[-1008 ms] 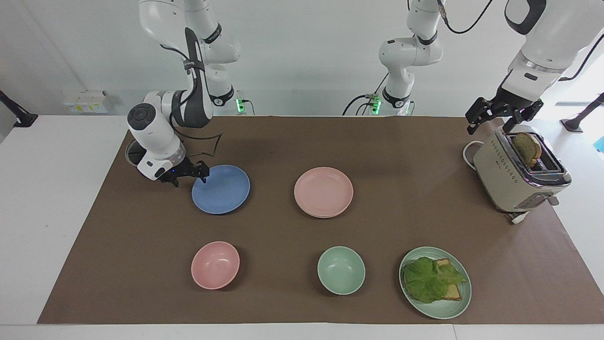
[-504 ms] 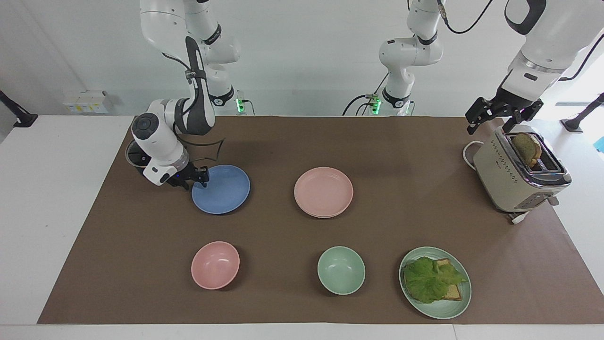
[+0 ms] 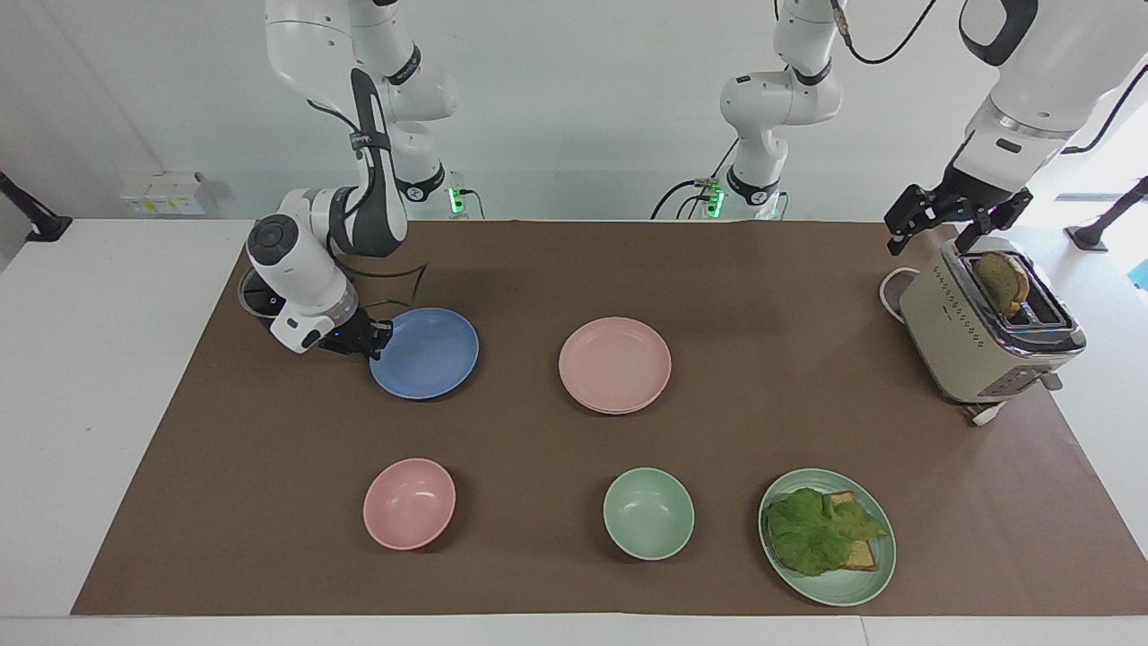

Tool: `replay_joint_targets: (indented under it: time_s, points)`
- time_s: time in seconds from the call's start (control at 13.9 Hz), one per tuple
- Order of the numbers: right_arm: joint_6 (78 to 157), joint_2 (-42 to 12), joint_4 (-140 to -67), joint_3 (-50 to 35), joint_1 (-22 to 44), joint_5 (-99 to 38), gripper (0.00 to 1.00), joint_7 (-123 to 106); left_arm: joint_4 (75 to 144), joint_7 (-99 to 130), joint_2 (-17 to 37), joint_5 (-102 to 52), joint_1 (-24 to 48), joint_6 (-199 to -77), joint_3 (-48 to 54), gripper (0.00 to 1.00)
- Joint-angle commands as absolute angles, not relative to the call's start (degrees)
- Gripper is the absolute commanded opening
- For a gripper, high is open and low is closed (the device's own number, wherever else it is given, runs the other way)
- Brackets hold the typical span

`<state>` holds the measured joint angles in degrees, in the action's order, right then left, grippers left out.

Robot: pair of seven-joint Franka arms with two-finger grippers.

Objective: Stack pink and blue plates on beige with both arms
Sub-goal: 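Reach the right gripper to the blue plate's rim and grip it, then carry the blue plate with the right gripper onto the pink plate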

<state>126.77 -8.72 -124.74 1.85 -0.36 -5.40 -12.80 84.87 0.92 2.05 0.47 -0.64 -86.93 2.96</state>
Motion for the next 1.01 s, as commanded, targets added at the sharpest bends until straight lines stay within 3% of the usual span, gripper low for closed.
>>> replay_joint_targets:
  time_s: [0.0,0.36,0.72,0.94]
  points:
    - [122.10,-5.90,-122.18,1.67,-1.05,-5.98,0.00,-15.03,85.17,0.44,1.32,0.62,-1.14,-86.05,3.25,1.00]
    - [113.40,0.43,-119.01,1.58,-0.44,-12.82,0.00,-15.21,85.17,0.44,1.32,0.62,-1.14,-86.04,3.25,1.00]
    - [101.62,1.67,-109.87,1.32,-0.09,-17.13,0.00,-9.88,85.17,0.44,1.23,0.62,-1.14,-86.04,3.25,1.00]
    - [104.31,1.50,-110.48,0.18,5.08,-18.02,0.00,4.17,85.17,0.44,1.23,0.62,-1.14,-86.05,3.25,1.00]
